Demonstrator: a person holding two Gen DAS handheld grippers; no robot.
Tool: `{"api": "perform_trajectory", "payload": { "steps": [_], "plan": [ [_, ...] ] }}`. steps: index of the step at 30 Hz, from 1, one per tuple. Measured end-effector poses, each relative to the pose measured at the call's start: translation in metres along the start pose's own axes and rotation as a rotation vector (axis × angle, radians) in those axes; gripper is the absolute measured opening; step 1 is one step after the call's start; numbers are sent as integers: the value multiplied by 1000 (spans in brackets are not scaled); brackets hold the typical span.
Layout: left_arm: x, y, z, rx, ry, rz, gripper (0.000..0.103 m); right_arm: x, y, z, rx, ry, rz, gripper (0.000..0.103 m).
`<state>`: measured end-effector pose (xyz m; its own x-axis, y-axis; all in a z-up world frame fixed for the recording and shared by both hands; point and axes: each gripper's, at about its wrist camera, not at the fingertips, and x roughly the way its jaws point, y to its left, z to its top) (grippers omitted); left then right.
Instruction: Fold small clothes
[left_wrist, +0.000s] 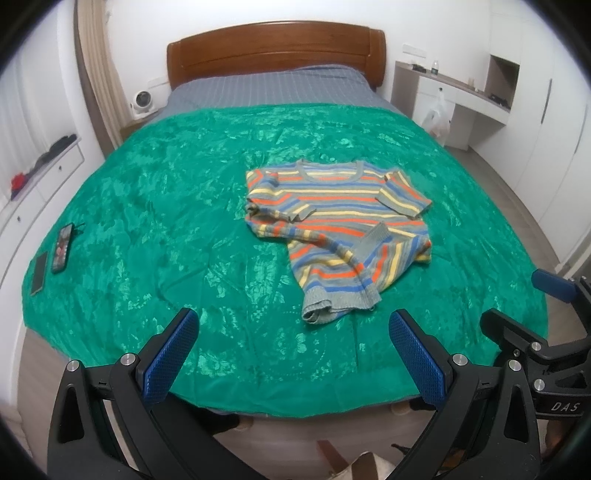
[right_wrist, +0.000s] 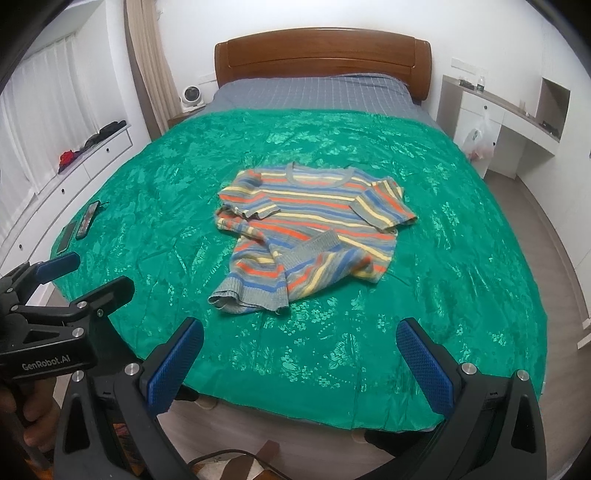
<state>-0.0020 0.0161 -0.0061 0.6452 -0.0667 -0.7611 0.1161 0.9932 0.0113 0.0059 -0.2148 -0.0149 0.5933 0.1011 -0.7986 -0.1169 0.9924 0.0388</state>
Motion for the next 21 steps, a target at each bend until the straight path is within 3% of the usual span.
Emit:
{"api": "perform_trajectory", "payload": {
  "steps": [21],
  "plan": [
    [2,-1,-1,4,9,-4,103,0,1,-1,5,-3,-5,103]
  ]
}}
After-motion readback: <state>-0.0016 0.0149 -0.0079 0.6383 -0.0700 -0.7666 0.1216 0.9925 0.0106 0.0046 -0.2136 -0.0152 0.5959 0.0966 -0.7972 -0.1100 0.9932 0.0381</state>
